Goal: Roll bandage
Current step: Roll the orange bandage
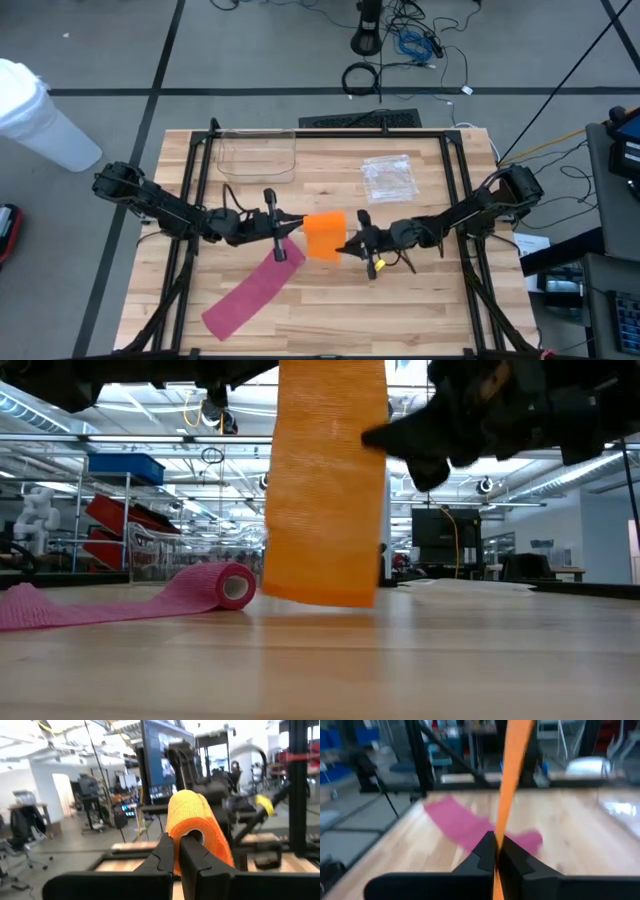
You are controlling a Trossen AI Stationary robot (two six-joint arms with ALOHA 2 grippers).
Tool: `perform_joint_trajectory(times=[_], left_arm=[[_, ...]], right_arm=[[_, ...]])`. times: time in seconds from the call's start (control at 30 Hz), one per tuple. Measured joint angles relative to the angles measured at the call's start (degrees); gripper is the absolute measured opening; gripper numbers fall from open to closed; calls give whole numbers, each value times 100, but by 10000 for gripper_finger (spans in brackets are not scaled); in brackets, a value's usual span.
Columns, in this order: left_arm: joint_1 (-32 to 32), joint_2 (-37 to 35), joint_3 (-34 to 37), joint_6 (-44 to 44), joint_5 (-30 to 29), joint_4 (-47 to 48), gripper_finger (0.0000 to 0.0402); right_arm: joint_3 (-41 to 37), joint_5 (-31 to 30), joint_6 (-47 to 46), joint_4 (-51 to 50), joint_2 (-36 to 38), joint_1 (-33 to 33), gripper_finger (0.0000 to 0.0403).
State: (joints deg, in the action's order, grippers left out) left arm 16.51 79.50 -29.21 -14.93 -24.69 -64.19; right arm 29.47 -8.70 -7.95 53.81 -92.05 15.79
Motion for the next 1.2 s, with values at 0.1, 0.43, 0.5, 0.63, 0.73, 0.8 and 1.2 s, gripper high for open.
perform_joint_trajectory(times=[0.1,0.43,0.5,0.63,0.73,0.8,1.2], left_arm=[[0,-22,0,-238,-70,-236,5],[-1,-179,-2,-391,-214,-70,5],[0,-170,-2,-394,-134,204,5],[16,-170,-2,-410,-79,631,5],[79,-170,-2,-642,-79,665,5],[100,-170,-2,-772,-76,665,5],[118,-170,-74,-807,-68,648,5]], right_arm=[[-1,10,-208,-492,0,130,0],[-2,-607,-491,-905,-6,747,0],[-2,-834,-271,-669,31,826,0],[-1,-1389,427,-480,286,986,3],[0,-1880,825,-545,561,1119,20],[-2,-2144,1077,-661,714,1141,41],[-2,-1945,930,-667,787,374,174]])
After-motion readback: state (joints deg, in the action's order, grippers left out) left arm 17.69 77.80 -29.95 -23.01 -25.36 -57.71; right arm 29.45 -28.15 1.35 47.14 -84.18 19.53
